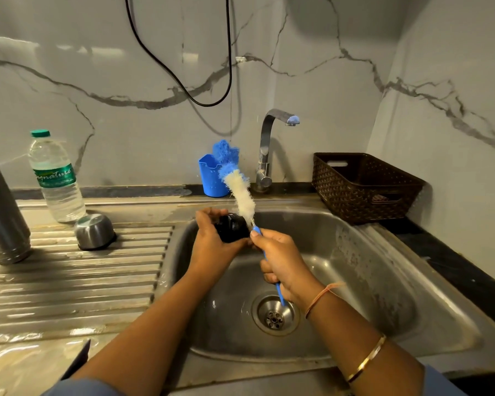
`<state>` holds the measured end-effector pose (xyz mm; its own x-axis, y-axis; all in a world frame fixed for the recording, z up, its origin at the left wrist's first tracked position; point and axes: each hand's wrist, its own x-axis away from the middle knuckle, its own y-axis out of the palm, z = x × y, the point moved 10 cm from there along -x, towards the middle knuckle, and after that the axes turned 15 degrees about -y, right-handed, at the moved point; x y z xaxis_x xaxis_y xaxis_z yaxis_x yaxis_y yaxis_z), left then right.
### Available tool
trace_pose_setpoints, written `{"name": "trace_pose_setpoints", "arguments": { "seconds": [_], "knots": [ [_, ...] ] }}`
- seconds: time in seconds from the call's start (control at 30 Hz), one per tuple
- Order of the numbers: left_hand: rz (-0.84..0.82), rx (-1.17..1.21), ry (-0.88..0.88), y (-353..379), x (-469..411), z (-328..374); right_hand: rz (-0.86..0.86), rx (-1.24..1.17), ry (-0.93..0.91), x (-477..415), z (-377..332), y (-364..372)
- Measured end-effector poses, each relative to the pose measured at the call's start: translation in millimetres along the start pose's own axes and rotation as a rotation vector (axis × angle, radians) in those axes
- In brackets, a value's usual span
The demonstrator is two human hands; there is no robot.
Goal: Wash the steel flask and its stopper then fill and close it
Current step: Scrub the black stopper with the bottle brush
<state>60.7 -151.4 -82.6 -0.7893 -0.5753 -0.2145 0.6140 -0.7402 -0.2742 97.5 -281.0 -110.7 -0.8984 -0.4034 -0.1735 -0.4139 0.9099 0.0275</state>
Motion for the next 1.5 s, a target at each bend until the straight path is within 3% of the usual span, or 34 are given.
{"name": "trace_pose_setpoints", "arguments": {
  "seconds": [0.2, 0.5, 0.67, 0.87, 1.03, 1.3, 1.43, 1.5],
  "knots": [
    [0.043, -0.027, -0.070, -12.9, -11.9, -16.7, -0.008, 0.484, -0.221, -6.5, -23.3, -18.5],
    [0.085, 0.381, -0.313, -30.5, -28.9, -55.7, -0.237, 0.695, -0.304, 24.4, -30.8, -24.7],
    [0.000, 0.440, -0.359, -23.6, -24.0, -52.0, -0.309, 0.799, -0.274, 30.2, -32.1, -10.9],
    [-0.008, 0.236, -0.253, -16.9, -23.0, -39.8, -0.219, 0.976, -0.315, 20.6, -54.7, -18.2],
    [0.134, 0.299, -0.355, -39.4, -28.0, -58.3, -0.312, 1.178, -0.367, 41.8, -60.4, -9.1],
    [0.038, 0.190, -0.280, -22.0, -24.2, -44.7, -0.238, 1.264, -0.368, 33.2, -73.7, -9.8],
    [0.159, 0.279, -0.362, -40.4, -28.2, -61.0, -0.294, 1.277, -0.361, 50.7, -60.2, 2.4],
    [0.129, 0.271, -0.348, -37.2, -27.2, -59.2, -0.282, 1.278, -0.358, 50.6, -60.0, 3.7]
  ]
}}
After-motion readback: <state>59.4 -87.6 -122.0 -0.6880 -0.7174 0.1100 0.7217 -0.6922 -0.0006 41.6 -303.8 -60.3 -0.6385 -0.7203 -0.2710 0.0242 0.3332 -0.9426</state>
